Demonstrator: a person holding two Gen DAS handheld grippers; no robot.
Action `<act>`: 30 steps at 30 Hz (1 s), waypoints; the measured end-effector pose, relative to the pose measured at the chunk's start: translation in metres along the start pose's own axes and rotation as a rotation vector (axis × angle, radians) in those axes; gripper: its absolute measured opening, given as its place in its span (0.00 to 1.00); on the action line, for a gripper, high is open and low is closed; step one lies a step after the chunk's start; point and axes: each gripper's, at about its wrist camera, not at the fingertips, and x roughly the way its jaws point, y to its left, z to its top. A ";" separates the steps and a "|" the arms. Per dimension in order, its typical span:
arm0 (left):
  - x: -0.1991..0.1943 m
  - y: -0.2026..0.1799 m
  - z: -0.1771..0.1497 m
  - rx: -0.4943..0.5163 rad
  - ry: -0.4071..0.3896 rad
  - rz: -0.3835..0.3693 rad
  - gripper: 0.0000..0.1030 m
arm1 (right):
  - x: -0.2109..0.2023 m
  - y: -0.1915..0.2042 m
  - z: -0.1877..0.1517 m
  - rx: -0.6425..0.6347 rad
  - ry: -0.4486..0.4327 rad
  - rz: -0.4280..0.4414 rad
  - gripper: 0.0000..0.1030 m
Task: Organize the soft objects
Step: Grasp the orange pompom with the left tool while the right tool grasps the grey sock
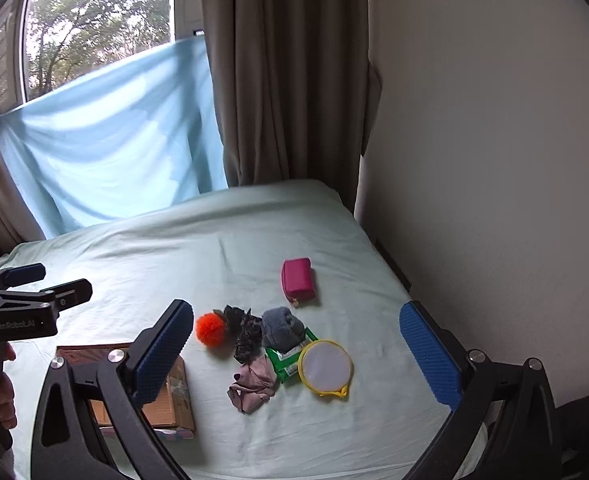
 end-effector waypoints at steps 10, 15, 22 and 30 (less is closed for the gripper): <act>0.150 0.000 0.007 0.138 0.226 -0.083 0.99 | 0.123 0.006 -0.027 -0.031 0.144 0.034 1.00; 0.210 -0.003 0.008 0.217 0.313 -0.089 0.99 | 0.186 0.015 -0.040 -0.090 0.197 0.049 1.00; 0.287 -0.003 0.002 0.230 0.467 -0.103 0.99 | 0.269 0.023 -0.064 -0.129 0.325 0.025 0.99; 0.350 -0.015 -0.006 0.323 0.565 -0.107 0.99 | 0.332 0.029 -0.079 -0.209 0.400 0.044 0.97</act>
